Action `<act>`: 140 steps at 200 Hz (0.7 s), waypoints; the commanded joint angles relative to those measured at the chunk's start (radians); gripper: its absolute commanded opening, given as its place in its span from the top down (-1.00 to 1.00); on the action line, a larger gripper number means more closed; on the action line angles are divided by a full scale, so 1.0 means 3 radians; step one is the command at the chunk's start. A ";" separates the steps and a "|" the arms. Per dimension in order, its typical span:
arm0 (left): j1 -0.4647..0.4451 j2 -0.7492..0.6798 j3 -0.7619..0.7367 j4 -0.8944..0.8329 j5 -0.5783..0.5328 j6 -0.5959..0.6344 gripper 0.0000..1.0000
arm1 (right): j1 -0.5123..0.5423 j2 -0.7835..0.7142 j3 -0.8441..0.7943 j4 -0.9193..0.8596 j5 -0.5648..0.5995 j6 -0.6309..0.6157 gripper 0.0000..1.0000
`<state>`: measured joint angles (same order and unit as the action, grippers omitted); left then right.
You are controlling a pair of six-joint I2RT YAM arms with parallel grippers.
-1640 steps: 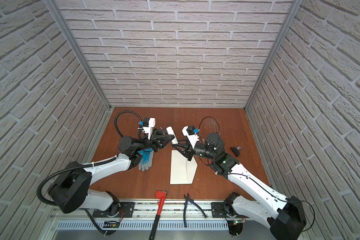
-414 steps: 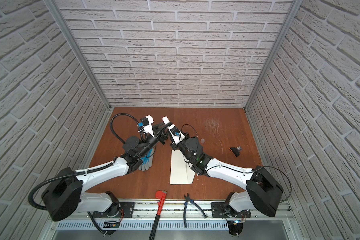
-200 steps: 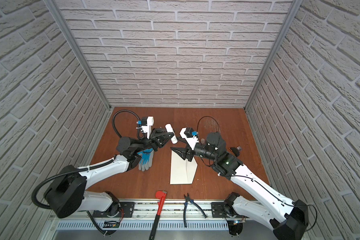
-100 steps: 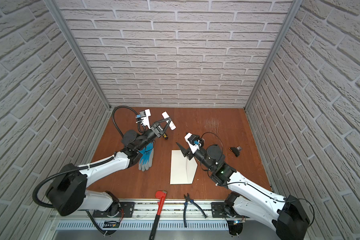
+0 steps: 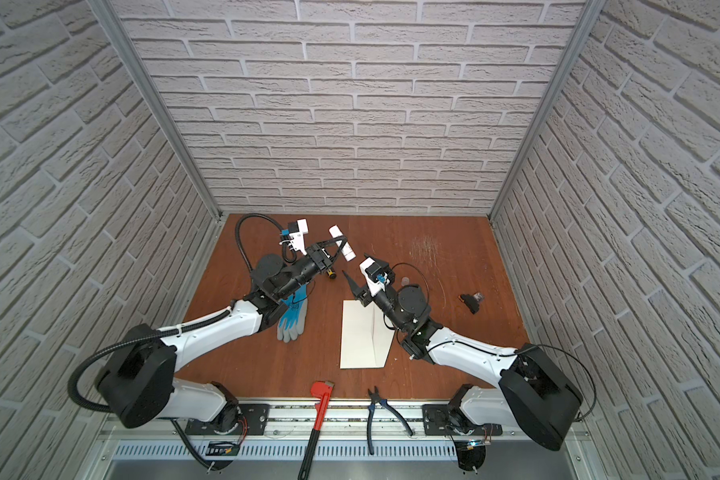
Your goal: Place the letter into the envelope and seal it
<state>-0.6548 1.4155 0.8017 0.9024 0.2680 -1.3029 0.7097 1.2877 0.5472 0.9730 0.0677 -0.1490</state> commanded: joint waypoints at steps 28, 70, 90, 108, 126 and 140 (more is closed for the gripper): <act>-0.0027 0.0001 0.0109 0.0085 0.0113 -0.0104 1.00 | 0.0016 0.0094 0.0181 0.0520 0.0024 0.0068 -0.36; -0.0030 0.0051 0.0128 0.0100 0.0180 -0.0148 1.00 | 0.0007 0.0216 0.0278 0.0519 0.0090 0.0034 -0.24; -0.0042 0.0078 0.0155 0.0117 0.0226 -0.0162 1.00 | -0.0009 0.0310 0.0322 0.0554 0.0102 0.0022 -0.17; -0.0049 0.0083 0.0176 0.0116 0.0259 -0.0160 1.00 | -0.0023 0.0369 0.0377 0.0495 0.0106 0.0003 -0.11; -0.0050 0.0093 0.0205 0.0102 0.0316 -0.0162 1.00 | -0.0034 0.0409 0.0395 0.0520 0.0129 -0.0008 -0.06; -0.0055 0.0108 0.0224 0.0091 0.0360 -0.0171 1.00 | -0.0044 0.0427 0.0423 0.0516 0.0137 -0.0029 -0.01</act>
<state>-0.6628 1.4391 0.8295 0.8715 0.3286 -1.3487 0.7036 1.4055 0.6426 1.0821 0.0898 -0.1459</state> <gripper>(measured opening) 0.278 0.520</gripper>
